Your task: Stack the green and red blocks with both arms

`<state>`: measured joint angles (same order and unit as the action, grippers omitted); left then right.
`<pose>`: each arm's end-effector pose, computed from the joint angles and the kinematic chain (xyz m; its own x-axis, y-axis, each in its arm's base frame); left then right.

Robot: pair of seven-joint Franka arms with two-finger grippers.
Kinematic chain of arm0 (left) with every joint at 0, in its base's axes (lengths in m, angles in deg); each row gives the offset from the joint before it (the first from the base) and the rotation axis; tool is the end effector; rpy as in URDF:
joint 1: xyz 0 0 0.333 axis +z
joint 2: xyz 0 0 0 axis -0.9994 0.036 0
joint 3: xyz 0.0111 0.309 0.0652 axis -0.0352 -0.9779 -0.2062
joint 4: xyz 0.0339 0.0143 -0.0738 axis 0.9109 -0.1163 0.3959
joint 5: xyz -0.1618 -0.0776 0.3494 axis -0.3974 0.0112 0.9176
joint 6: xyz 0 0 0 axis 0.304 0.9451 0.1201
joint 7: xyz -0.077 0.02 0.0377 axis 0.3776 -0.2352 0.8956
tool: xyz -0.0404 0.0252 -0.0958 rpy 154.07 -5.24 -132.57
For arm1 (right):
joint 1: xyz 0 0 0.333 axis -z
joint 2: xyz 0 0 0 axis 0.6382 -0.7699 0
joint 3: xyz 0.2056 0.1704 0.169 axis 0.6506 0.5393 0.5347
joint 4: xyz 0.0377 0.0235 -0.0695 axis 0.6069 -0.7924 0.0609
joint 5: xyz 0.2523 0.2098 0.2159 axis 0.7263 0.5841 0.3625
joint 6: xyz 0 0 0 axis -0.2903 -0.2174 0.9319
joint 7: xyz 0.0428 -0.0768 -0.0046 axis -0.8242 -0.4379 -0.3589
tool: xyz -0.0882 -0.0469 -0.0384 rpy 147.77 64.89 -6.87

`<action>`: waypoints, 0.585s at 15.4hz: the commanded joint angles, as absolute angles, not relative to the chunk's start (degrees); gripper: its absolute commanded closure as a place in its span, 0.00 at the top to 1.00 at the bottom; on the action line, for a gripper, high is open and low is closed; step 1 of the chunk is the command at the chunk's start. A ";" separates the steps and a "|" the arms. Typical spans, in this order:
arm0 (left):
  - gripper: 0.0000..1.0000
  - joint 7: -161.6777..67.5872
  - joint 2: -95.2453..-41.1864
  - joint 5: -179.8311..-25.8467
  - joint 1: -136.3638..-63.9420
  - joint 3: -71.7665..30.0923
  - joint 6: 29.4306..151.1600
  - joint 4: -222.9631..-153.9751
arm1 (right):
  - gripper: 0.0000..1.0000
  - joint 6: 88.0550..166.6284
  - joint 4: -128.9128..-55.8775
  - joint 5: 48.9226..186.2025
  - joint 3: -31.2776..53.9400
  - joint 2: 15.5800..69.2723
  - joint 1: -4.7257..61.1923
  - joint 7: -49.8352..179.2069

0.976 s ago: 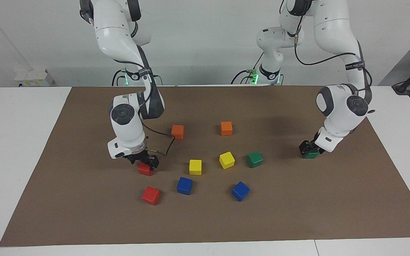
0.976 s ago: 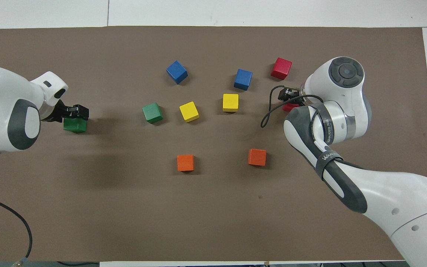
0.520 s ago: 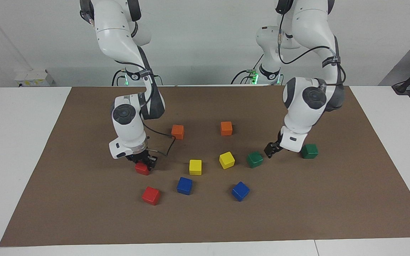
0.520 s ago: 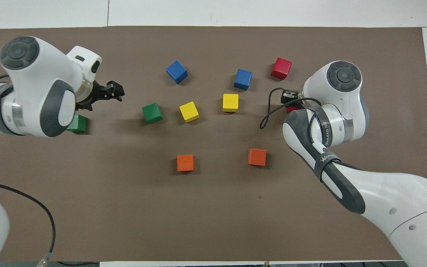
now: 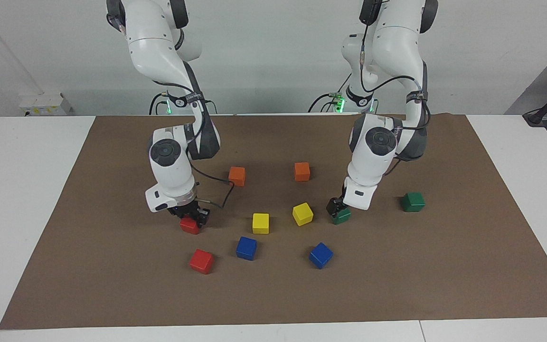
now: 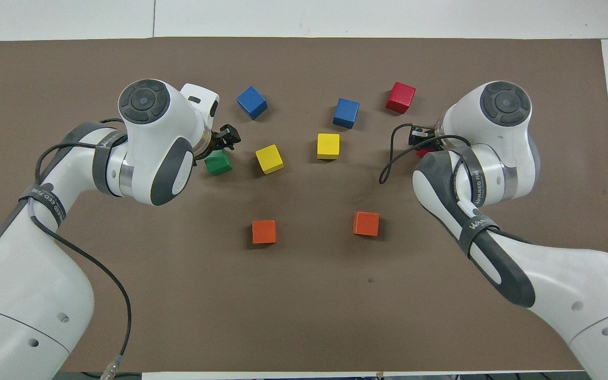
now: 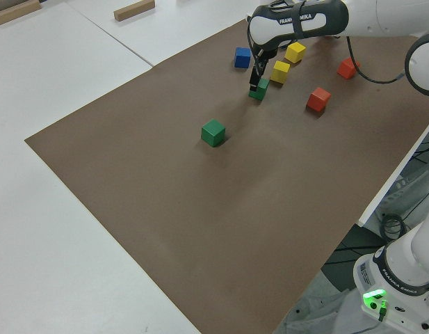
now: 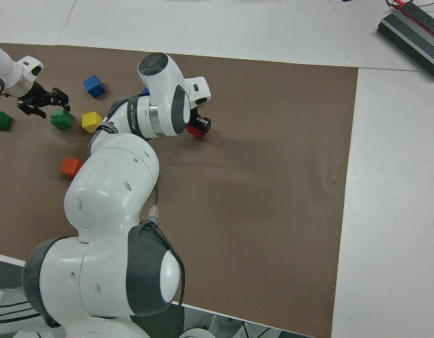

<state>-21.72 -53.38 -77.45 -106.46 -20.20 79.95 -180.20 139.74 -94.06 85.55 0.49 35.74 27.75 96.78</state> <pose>0.6120 -0.2455 0.3259 0.9462 0.3234 0.0150 0.3224 -0.9455 0.0453 0.6364 0.0945 0.3270 0.9663 -0.2505 0.0586 -0.2521 -0.9675 0.0216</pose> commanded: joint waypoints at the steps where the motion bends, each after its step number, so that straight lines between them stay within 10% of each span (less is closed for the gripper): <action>1: 1.00 -21.00 -53.49 -77.35 -107.54 -21.14 85.41 -184.20 | 0.00 136.05 -96.21 84.95 1.05 41.14 31.82 87.83; 7: 1.00 -20.39 -53.49 -77.35 -107.62 -21.14 87.35 -185.88 | 0.00 148.14 -108.77 84.95 1.05 45.90 38.15 70.77; 8: 0.64 -18.21 -53.49 -77.35 -107.71 -21.14 86.92 -185.71 | 0.00 150.87 -110.36 84.95 1.05 46.08 38.69 69.62; 9: 0.01 -16.02 -53.49 -77.35 -107.89 -21.14 85.35 -185.18 | 0.00 152.90 -110.72 84.95 1.05 45.90 38.95 68.83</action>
<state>-19.85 -53.14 -77.45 -106.53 -20.20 85.38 -184.60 148.08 -106.37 85.55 0.37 43.71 37.77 71.53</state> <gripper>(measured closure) 0.079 0.449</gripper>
